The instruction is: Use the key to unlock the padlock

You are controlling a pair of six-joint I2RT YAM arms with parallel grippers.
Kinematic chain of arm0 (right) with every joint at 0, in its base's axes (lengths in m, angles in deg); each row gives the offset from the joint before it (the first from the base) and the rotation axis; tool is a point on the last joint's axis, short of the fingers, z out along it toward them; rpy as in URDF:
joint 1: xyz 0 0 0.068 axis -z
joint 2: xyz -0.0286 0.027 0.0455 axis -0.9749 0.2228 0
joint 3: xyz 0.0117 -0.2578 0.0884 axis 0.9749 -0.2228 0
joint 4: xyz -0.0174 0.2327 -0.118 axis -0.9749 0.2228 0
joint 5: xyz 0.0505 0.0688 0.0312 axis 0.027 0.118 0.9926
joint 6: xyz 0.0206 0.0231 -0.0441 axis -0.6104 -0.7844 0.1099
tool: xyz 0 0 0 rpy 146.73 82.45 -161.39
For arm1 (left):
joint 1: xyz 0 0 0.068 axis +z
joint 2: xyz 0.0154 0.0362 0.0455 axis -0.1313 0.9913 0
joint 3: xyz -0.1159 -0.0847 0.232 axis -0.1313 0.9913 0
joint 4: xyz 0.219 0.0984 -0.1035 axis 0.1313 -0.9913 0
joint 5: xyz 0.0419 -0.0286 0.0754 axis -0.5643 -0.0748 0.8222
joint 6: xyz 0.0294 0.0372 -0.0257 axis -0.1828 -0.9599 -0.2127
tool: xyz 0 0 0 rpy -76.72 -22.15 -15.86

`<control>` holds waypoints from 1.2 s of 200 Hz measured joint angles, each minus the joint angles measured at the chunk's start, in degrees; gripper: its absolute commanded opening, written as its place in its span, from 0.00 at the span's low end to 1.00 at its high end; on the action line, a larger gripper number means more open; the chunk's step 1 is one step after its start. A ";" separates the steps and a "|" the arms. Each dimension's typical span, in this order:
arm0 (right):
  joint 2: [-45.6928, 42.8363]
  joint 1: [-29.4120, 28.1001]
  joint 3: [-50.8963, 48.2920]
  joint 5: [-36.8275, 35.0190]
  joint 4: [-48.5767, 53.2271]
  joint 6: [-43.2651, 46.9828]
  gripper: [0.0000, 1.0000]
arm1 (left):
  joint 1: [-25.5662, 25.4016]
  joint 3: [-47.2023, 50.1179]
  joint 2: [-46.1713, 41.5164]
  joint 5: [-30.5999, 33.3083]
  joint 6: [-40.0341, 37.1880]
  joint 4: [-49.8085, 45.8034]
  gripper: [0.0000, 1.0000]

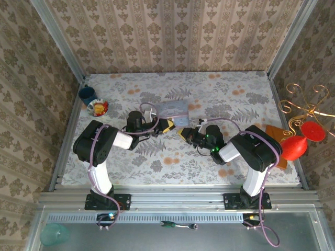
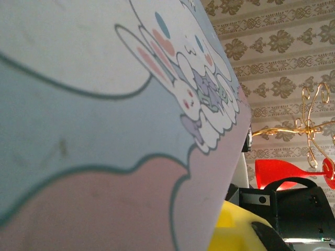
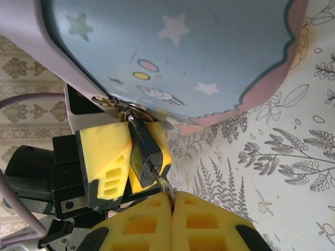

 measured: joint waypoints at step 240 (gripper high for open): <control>2.10 -3.32 1.84 -2.36 -0.44 -1.14 0.00 | 0.07 0.02 0.13 1.16 1.07 1.07 0.00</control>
